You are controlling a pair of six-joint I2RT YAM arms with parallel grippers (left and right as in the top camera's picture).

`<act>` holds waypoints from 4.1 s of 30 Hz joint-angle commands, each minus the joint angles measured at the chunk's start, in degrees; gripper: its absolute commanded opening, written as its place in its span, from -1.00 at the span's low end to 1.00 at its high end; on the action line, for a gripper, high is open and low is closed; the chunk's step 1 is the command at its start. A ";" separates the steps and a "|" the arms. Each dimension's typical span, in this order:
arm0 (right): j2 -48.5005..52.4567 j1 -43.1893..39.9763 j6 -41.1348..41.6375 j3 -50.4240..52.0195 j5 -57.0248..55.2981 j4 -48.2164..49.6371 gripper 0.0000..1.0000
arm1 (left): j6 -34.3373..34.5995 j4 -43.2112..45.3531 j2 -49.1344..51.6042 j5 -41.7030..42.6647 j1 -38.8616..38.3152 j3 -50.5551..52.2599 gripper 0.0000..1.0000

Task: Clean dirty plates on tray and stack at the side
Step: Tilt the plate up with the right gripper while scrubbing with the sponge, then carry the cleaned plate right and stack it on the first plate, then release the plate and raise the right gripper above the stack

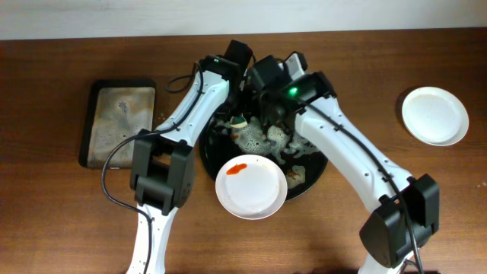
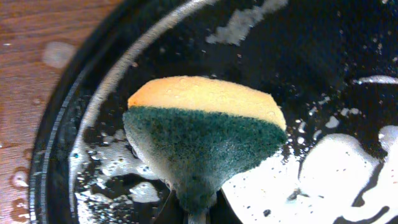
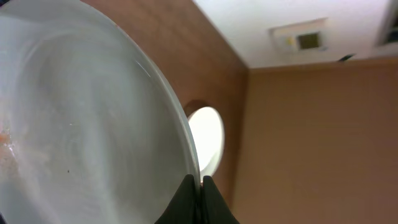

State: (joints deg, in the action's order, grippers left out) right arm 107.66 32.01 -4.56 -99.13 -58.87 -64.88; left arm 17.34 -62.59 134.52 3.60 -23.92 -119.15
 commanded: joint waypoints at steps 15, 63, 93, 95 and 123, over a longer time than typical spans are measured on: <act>-1.92 4.39 -1.18 -1.27 -17.27 0.11 -0.92 | -0.48 -0.48 0.46 -0.39 2.03 -1.01 -1.00; -3.17 -42.84 21.97 -1.29 65.33 -0.83 -0.92 | -0.46 -1.33 0.46 -0.39 2.03 -1.01 -1.00; 13.27 -69.59 31.87 -1.27 55.12 15.26 -0.80 | -0.46 -1.57 0.46 1.14 2.03 -1.01 -1.00; 13.27 -69.59 31.87 -1.27 55.17 14.97 -0.24 | -0.46 -1.60 0.46 1.33 2.03 -1.01 -1.00; -12.04 -32.94 8.52 2.10 84.98 -17.14 -0.01 | -6.60 -9.55 -8.72 7.34 3.50 -1.62 -0.51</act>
State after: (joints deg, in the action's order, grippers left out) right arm 95.31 -3.95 4.25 -97.47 26.87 -82.30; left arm 12.75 -71.68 129.29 10.74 -21.63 -119.17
